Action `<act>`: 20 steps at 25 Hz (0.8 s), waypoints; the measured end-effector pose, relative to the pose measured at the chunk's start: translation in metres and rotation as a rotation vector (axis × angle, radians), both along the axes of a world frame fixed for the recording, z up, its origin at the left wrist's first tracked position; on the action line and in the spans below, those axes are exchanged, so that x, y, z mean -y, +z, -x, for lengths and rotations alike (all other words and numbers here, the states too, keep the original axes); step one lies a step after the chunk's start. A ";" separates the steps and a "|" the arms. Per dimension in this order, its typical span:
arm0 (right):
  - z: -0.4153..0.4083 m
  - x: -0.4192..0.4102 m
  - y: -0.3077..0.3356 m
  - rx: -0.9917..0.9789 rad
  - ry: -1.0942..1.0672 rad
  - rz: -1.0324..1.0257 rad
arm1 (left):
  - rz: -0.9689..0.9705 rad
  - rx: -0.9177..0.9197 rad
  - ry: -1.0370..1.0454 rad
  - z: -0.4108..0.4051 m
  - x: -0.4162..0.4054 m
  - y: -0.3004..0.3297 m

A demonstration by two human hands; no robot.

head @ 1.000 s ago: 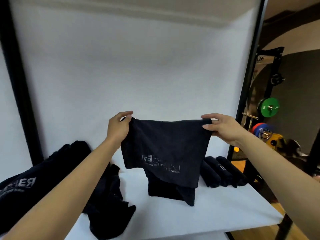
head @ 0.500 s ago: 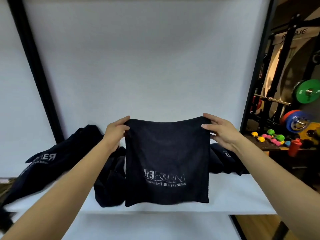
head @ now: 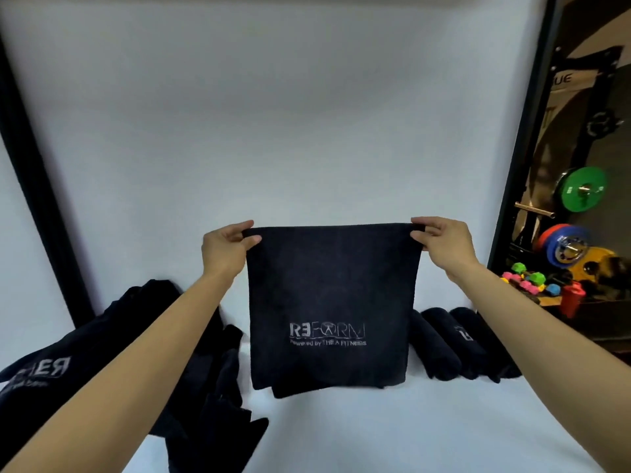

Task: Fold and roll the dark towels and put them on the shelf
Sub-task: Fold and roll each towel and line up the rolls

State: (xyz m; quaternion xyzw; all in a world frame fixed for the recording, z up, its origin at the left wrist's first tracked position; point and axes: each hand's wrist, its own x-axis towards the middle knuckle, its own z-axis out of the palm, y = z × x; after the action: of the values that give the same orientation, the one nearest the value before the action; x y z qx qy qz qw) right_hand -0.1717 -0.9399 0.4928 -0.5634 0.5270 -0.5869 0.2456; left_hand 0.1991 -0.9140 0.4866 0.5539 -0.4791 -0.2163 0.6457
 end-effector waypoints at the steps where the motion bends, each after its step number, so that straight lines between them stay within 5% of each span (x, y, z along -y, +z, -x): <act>1: 0.000 0.001 0.008 -0.011 -0.039 0.036 | 0.033 0.044 0.046 0.000 0.002 0.007; 8: 0.008 -0.033 0.006 -0.102 -0.150 0.118 | 0.212 0.177 0.105 0.007 -0.034 0.002; 15: 0.021 -0.132 -0.140 0.011 0.082 -0.440 | -0.236 0.215 -0.081 0.030 -0.142 -0.159; 20: 0.029 -0.175 -0.171 -0.007 0.072 -0.490 | -0.298 0.187 -0.112 0.040 -0.187 -0.180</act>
State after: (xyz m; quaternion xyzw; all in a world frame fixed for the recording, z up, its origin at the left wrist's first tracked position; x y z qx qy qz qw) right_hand -0.2004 -0.7652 0.3217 -0.5074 0.6339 -0.4306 0.3941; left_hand 0.1591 -0.7270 0.3065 0.6336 -0.5297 -0.2678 0.4962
